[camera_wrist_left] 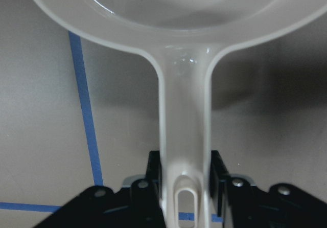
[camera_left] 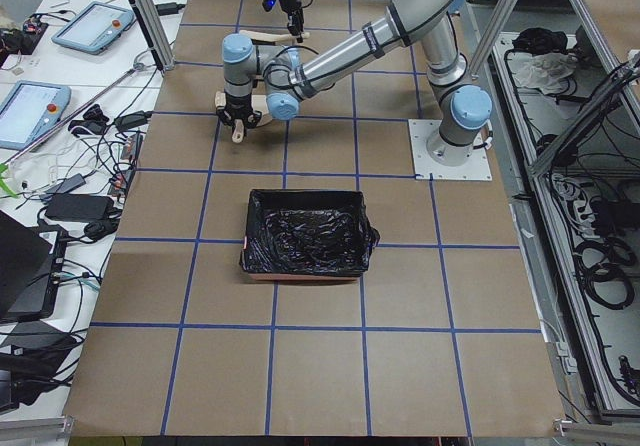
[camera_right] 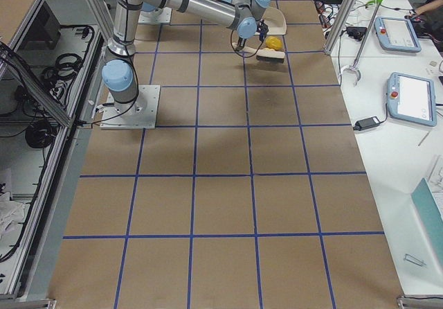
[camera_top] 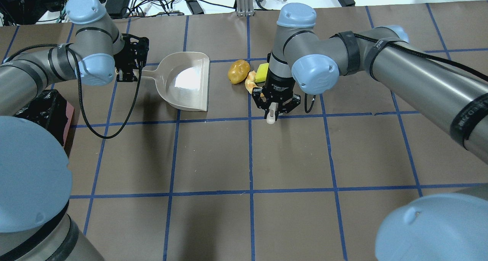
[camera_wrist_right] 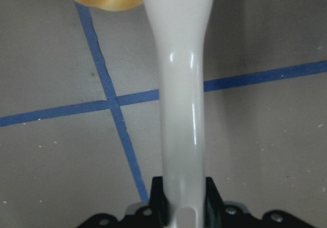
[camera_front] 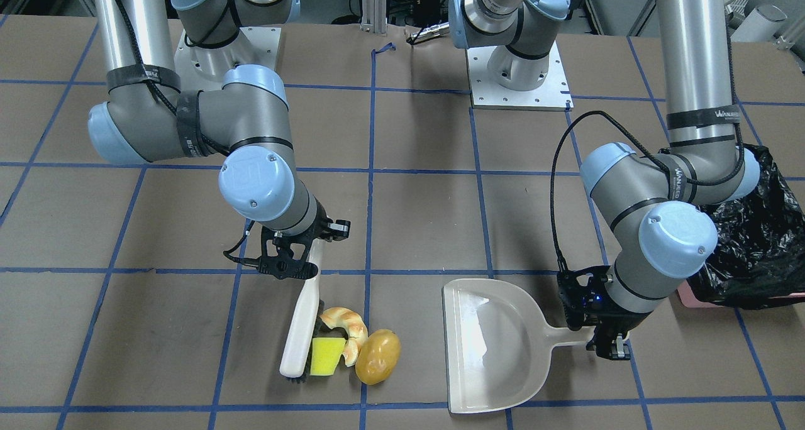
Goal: Sweep and dump trash into bin
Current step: 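Sweep the items toward the dustpan held by the left gripper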
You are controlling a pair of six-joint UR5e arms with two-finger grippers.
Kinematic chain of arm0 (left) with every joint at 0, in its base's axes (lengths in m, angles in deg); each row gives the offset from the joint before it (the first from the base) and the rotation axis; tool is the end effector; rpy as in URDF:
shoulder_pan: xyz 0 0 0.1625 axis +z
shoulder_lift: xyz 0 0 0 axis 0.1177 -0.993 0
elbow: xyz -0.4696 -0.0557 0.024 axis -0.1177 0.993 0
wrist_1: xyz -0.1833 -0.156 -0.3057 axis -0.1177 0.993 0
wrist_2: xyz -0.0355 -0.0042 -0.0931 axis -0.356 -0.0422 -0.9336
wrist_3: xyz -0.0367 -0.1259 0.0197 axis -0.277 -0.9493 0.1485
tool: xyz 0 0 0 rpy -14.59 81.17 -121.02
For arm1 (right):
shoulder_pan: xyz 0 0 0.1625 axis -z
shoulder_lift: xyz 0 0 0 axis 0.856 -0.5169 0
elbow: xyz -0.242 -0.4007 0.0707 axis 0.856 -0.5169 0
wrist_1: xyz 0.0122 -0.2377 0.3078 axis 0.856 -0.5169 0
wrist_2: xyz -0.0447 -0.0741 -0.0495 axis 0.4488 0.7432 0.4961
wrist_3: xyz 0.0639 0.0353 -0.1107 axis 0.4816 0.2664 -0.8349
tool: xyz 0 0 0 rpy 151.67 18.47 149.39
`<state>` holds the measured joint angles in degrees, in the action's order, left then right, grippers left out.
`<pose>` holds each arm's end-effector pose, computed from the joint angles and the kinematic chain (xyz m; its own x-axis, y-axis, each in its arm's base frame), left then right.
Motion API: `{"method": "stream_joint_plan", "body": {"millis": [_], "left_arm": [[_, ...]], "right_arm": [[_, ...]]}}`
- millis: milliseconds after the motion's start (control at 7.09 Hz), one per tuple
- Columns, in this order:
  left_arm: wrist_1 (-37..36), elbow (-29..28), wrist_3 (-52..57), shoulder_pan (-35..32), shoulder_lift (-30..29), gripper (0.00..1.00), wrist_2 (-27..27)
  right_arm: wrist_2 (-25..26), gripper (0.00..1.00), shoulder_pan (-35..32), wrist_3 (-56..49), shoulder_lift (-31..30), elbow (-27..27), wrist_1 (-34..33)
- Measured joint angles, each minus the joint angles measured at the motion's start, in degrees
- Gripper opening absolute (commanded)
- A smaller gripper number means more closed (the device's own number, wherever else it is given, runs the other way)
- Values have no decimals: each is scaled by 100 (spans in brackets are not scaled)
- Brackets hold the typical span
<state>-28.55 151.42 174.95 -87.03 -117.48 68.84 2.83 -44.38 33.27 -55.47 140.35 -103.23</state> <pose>-0.0111 -0.6791 0.2606 0.0404 0.9900 -0.1352 0.9958 -0.0287 0.0872 0.2974 -0.5499 0.2730 -0.9675 0.2206 -0.1237 0.1810 0.9456 0.2704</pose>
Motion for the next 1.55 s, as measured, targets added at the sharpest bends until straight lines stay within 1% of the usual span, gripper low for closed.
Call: {"method": "stream_joint_plan", "body": {"millis": [141,423,847,1270,1552], "left_arm": [[0,0,4,-7,2,23,-2],[0,0,6,-13,5,23,1],[0,0,7,-15,0,23,2],[0,0,1,-21,5,23,2],[0,0,-2,-29,11,23,8]], "right_arm": [[-180,0,-169,293,128,-185,-10],[-293,0,-429,761,333,-491,-16],[-461,0,-739,1350,410,-702,-95],[-626,0,-1150,2047,691,-1027,-358],[-841,0,-1349,2454,793,-1186,-474]]}}
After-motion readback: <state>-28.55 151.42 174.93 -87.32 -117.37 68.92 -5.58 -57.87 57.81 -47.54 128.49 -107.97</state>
